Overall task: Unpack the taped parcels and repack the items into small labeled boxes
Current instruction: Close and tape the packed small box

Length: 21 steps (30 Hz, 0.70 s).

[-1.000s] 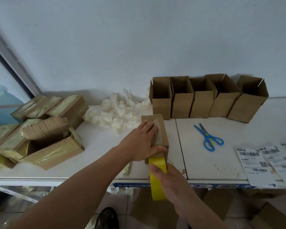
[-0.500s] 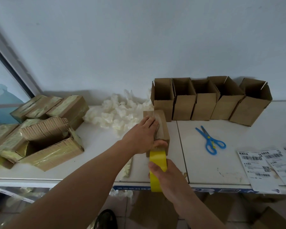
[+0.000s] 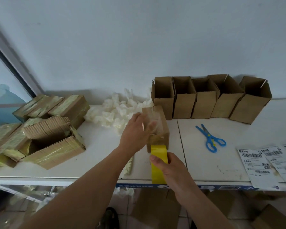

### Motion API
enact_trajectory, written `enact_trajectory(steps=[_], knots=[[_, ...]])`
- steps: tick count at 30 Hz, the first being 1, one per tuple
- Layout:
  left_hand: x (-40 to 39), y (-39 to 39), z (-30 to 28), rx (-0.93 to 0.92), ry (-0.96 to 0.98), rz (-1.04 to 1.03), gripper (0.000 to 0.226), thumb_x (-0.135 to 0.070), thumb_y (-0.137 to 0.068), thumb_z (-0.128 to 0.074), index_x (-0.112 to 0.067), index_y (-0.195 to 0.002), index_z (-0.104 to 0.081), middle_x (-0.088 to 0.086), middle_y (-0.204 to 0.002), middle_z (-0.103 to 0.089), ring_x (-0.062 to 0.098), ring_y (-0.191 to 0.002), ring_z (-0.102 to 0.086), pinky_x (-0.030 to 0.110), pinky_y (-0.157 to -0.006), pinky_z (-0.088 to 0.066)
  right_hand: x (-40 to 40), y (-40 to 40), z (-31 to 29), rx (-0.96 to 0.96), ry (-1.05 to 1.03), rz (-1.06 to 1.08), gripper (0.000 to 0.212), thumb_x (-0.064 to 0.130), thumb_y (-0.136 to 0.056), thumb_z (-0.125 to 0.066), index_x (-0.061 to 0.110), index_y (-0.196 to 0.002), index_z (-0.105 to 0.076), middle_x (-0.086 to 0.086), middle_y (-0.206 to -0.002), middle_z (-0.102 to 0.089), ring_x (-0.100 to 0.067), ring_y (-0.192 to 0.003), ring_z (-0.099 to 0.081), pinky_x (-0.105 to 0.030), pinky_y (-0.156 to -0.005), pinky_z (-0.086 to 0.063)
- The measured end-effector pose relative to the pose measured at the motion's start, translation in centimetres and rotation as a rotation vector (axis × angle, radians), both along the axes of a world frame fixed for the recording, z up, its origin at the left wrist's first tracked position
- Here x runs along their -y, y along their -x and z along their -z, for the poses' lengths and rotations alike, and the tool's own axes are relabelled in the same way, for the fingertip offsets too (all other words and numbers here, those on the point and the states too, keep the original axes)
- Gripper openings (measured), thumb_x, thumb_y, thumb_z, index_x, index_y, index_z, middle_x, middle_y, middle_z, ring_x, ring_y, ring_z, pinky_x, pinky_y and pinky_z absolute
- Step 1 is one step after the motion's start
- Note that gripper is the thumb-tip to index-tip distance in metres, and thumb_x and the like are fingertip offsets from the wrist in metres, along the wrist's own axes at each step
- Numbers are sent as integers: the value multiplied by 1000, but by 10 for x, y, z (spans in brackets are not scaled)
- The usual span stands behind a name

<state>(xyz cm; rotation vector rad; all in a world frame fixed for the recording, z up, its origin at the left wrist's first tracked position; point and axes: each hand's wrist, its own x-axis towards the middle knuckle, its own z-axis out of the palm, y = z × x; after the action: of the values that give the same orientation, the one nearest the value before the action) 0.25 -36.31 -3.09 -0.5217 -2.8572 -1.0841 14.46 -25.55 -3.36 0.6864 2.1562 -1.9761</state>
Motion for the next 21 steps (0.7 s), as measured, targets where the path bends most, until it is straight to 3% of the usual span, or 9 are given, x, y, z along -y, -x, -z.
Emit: enact_trajectory(steps=[2,4,8,11,14,18,21], knots=[[10,-12,7,35,-67,-210,49,-54,-98,-44,-16,-128,-56,-2,-131,-50,19,-118,-55,35,-92,-45,-1,0,0,13,-8,1,38,58,-84,-63,30,-110,-56,4,-103,-63,-12,-92,-62,-24,-68,-47],[24,-26,16,111,112,-301,41,-47,-100,-46,-15,-121,-58,3,-124,-53,23,-109,-58,34,-84,-45,-2,1,0,14,-13,3,42,59,-85,-62,31,-114,-54,6,-106,-61,-12,-94,-60,-28,-74,-48],[41,-44,35,297,465,-294,51,-51,-96,-51,-10,-127,-48,10,-126,-50,29,-115,-56,38,-89,-46,-3,1,-2,4,-35,21,44,58,-85,-61,30,-118,-52,7,-107,-59,-11,-95,-59,-31,-80,-50],[46,-47,37,349,514,-301,52,-51,-94,-55,-10,-125,-49,9,-124,-54,28,-114,-57,36,-88,-46,-4,0,-3,-1,-61,27,44,60,-85,-60,29,-116,-51,8,-104,-58,-10,-92,-58,-30,-77,-48],[49,-48,33,338,548,-285,35,-41,-96,-54,-11,-112,-58,5,-110,-63,21,-95,-59,29,-75,-42,-7,1,-5,-6,-73,34,43,59,-87,-59,28,-115,-50,11,-101,-56,-6,-89,-55,-25,-69,-45],[48,-49,26,358,435,-380,25,-30,-93,-52,-9,-89,-63,1,-79,-60,17,-72,-56,27,-62,-41,-10,3,-4,16,-118,36,44,58,-88,-57,27,-118,-49,6,-108,-56,-8,-91,-55,-25,-69,-43],[44,-58,6,342,42,-501,23,-27,-95,-50,-13,-82,-63,2,-74,-62,15,-64,-56,27,-57,-41,-13,6,-7,-44,-233,119,39,55,-91,-56,27,-117,-50,5,-110,-57,-9,-93,-55,-25,-71,-42]])
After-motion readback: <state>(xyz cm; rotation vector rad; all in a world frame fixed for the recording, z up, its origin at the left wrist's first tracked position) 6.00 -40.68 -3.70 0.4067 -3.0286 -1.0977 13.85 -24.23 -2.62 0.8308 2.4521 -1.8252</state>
